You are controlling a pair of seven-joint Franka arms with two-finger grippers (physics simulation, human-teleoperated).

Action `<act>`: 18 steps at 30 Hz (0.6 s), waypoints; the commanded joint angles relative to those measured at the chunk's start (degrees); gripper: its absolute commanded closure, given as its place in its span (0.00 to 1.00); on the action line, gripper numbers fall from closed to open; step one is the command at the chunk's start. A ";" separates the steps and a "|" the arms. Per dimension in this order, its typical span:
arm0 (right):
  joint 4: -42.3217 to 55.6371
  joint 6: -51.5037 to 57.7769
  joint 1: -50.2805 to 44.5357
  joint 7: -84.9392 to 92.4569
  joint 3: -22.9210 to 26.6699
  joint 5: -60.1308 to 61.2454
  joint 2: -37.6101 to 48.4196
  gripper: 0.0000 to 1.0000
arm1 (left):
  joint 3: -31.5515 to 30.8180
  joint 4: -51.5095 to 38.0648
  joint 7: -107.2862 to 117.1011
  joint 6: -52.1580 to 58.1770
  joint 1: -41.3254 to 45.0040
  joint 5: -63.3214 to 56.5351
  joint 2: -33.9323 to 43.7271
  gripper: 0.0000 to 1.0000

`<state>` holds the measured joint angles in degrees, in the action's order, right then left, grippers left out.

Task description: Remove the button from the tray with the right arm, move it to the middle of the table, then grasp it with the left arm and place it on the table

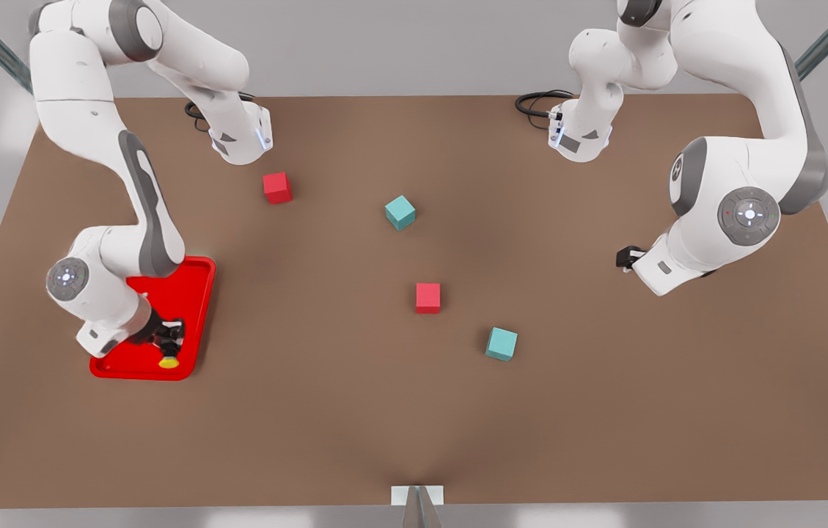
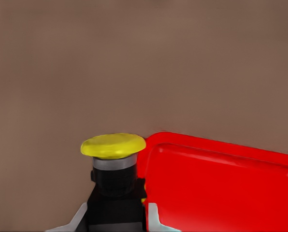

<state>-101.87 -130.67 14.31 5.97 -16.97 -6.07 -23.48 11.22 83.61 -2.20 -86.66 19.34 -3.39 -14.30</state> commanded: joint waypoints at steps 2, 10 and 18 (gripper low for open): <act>4.92 7.10 -7.97 -11.93 -0.87 -0.79 -0.25 0.61 | 0.03 -0.03 0.09 0.09 -0.01 -0.03 0.15 0.00; 28.65 11.14 -32.59 -51.23 -0.17 3.26 -18.71 0.61 | 0.03 -0.03 0.00 0.09 -0.01 -0.03 0.06 0.00; 46.49 10.61 -52.63 -61.96 18.28 19.51 -30.75 0.61 | 0.03 -0.03 0.09 0.09 -0.01 0.05 0.06 0.00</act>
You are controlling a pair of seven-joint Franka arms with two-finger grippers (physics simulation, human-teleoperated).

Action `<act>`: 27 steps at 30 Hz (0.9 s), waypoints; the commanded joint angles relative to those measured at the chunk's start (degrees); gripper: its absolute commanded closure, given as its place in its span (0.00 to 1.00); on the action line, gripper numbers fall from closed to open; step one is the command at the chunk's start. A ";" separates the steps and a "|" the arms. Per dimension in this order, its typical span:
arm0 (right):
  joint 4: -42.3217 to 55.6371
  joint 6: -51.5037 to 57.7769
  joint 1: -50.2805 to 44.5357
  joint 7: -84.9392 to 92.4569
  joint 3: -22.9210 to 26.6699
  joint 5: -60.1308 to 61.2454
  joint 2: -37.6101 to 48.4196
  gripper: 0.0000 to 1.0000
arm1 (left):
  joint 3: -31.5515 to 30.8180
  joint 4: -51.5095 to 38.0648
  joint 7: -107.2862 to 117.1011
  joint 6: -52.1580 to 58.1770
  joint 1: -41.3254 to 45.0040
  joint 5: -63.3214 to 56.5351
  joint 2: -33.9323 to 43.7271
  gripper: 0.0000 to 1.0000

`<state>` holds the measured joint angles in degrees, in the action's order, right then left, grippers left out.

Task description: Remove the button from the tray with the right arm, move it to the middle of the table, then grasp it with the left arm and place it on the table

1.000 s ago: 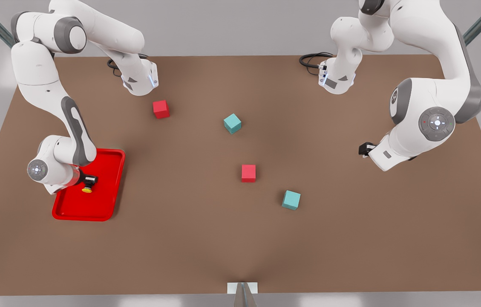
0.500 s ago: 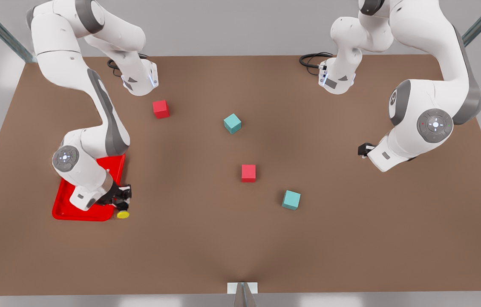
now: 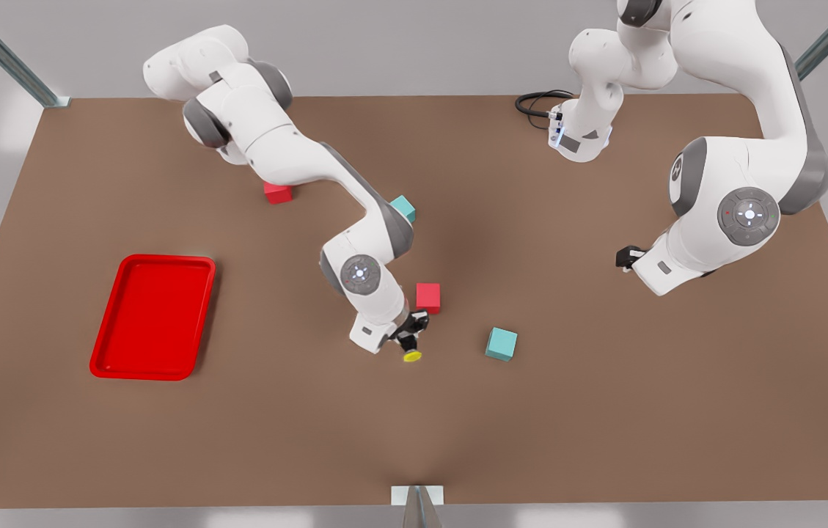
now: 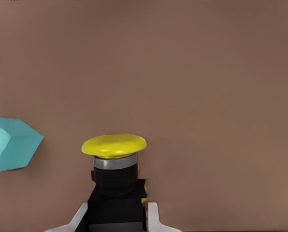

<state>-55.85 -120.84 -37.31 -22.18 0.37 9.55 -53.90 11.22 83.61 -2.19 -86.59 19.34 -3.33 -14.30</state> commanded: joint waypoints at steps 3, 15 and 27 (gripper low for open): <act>2.76 -1.32 -3.47 -37.50 1.57 5.13 -1.82 0.61 | 0.03 -0.03 0.08 0.10 -0.01 -0.01 0.06 0.00; 7.60 -12.05 -11.11 -44.26 1.57 8.47 -9.64 0.60 | 0.03 -0.03 0.08 0.10 -0.01 0.08 -0.73 0.00; 7.51 -13.81 -15.16 -43.91 2.88 8.38 -14.83 0.59 | 0.03 -0.03 -0.01 -0.16 -0.18 0.35 -2.40 0.00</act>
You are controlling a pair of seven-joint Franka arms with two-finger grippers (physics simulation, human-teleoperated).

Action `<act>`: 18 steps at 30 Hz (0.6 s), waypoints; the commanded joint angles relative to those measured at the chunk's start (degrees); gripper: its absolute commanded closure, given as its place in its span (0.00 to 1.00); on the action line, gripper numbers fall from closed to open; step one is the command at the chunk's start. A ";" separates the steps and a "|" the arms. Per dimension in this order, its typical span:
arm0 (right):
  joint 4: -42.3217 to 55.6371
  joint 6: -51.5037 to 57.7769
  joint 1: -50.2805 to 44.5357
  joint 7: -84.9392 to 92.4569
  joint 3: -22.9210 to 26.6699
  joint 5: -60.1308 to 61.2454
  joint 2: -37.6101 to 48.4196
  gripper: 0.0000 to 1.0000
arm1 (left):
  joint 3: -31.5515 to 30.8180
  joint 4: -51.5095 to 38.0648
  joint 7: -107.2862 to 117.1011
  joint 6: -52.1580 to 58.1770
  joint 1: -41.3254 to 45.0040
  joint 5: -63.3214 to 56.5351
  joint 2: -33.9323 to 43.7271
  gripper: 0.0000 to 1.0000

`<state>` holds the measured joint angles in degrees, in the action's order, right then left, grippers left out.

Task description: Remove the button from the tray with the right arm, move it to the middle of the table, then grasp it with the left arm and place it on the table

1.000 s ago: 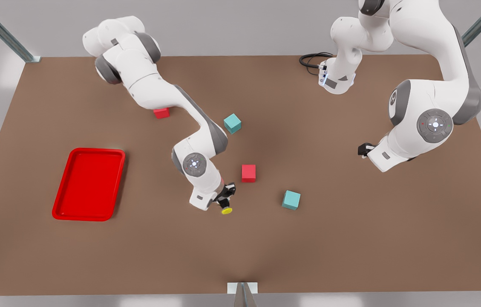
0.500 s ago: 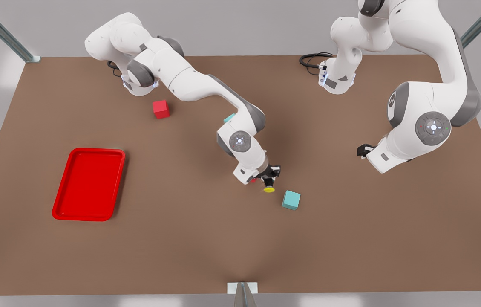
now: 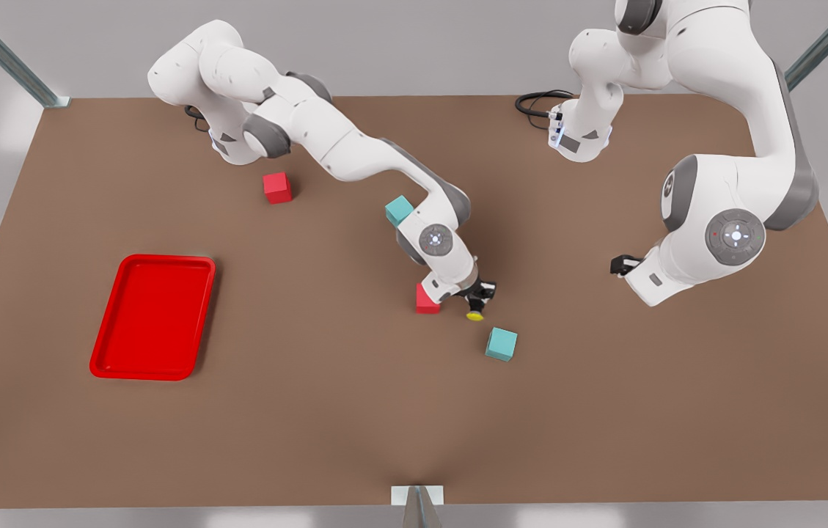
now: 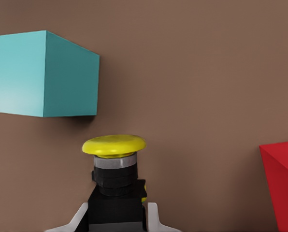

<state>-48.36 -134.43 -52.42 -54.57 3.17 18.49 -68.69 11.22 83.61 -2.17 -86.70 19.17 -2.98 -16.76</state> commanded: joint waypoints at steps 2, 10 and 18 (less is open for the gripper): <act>-0.33 1.01 -0.58 -11.61 0.16 -0.74 -0.04 0.59 | 0.03 -0.03 -0.02 -0.05 0.00 -0.01 0.06 0.00; -0.50 6.02 0.12 -10.73 0.25 -1.09 0.58 0.51 | 0.03 -0.03 0.06 -0.05 0.08 -0.01 0.06 0.00; -0.42 6.02 0.12 -9.50 2.53 -1.09 2.25 0.00 | 0.03 -0.03 0.06 0.04 0.08 0.07 0.06 0.00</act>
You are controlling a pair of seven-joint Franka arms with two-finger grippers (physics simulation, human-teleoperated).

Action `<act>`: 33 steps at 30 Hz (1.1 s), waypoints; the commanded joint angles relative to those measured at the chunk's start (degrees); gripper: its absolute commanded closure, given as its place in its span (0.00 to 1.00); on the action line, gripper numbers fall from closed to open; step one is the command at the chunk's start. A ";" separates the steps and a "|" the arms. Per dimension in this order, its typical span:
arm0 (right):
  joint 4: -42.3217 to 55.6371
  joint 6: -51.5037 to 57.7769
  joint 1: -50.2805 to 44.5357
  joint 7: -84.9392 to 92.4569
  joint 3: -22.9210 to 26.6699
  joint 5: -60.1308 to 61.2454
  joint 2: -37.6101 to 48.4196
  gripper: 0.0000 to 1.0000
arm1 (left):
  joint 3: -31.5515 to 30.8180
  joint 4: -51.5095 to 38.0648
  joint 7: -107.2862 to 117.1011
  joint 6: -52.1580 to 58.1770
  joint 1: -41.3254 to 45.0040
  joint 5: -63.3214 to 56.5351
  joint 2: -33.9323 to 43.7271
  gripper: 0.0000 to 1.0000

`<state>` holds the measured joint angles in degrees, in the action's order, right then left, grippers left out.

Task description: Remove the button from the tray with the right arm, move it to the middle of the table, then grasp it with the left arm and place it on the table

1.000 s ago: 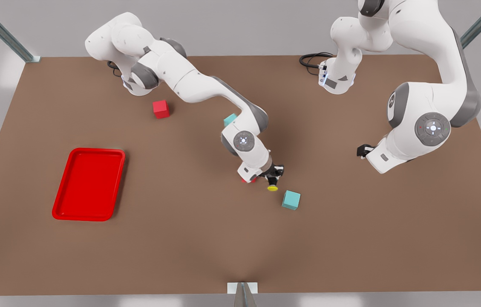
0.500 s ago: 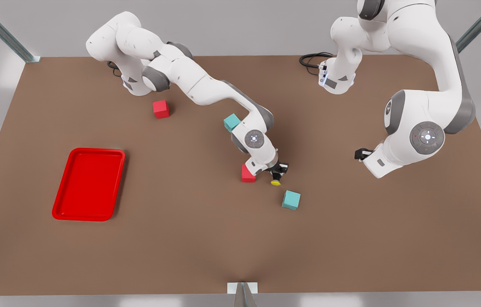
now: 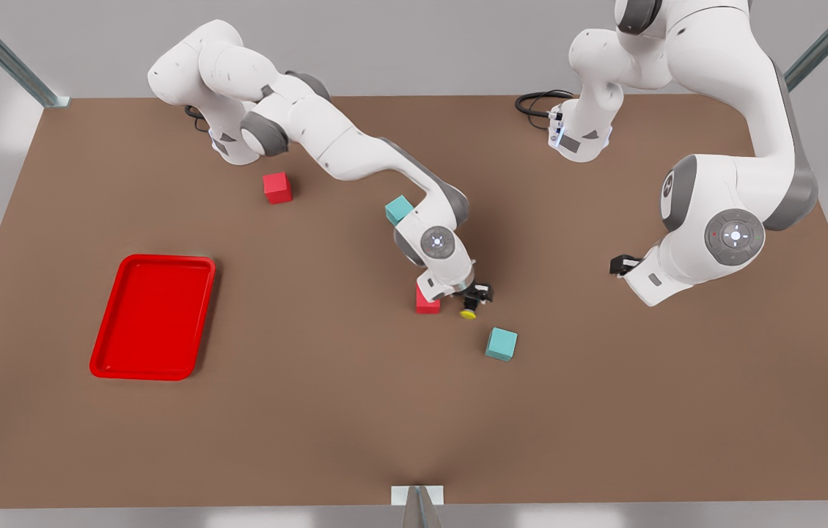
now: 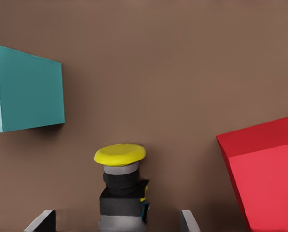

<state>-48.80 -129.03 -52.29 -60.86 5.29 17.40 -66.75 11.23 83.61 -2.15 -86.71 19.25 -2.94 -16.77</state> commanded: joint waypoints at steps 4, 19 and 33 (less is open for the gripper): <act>0.02 0.62 1.66 -3.22 2.53 -1.57 5.66 0.00 | 0.02 -0.03 0.04 0.04 -0.09 0.03 0.07 0.00; -33.82 33.40 44.90 52.07 -12.75 -23.55 53.13 0.00 | -1.39 -0.73 47.78 -46.36 19.69 18.49 -25.42 0.00; -24.86 51.24 47.10 45.30 -16.27 -25.04 53.21 0.00 | -1.30 9.99 -0.13 -47.06 21.88 13.31 -22.70 0.00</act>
<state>-74.06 -83.86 -5.15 -25.31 -10.82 -8.46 -13.63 9.93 93.51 14.89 -132.05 41.12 10.95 -39.33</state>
